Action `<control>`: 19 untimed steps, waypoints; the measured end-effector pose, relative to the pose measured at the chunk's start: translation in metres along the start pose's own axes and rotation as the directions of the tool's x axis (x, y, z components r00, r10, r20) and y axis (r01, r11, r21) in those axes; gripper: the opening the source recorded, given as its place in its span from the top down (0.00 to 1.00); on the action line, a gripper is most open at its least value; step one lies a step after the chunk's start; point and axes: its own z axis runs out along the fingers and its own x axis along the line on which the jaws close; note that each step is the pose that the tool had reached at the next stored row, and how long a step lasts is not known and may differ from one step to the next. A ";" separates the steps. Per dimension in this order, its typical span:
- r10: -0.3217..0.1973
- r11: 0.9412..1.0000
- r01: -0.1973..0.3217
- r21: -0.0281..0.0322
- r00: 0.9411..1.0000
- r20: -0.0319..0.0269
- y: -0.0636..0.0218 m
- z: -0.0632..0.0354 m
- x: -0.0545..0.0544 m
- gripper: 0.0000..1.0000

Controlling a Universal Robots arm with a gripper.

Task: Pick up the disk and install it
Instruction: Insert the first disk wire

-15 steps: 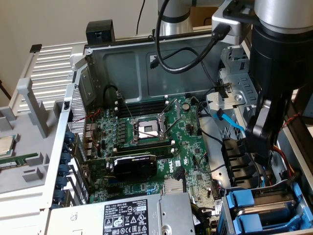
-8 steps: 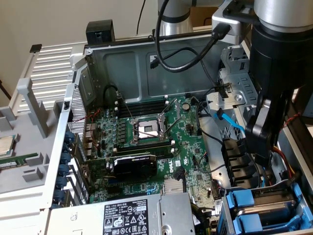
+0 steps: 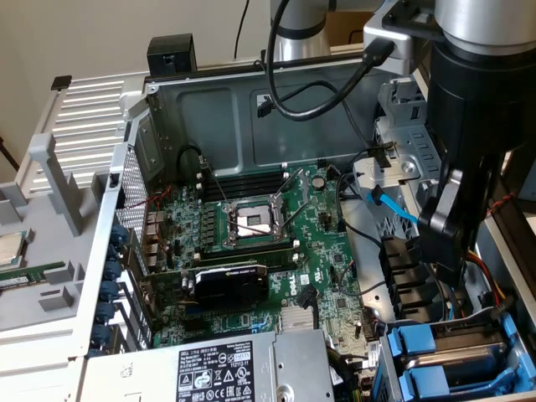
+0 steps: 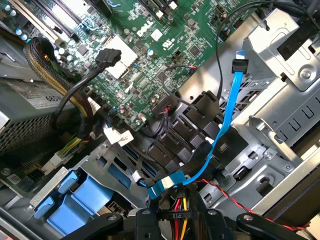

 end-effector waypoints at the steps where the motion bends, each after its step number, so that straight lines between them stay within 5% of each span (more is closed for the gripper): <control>1: 0.000 1.000 0.000 0.000 1.000 0.000 0.0001 0.0000 0.000 0.65; 19: 0.000 1.000 0.000 0.000 1.000 0.000 0.0004 0.0001 0.000 0.57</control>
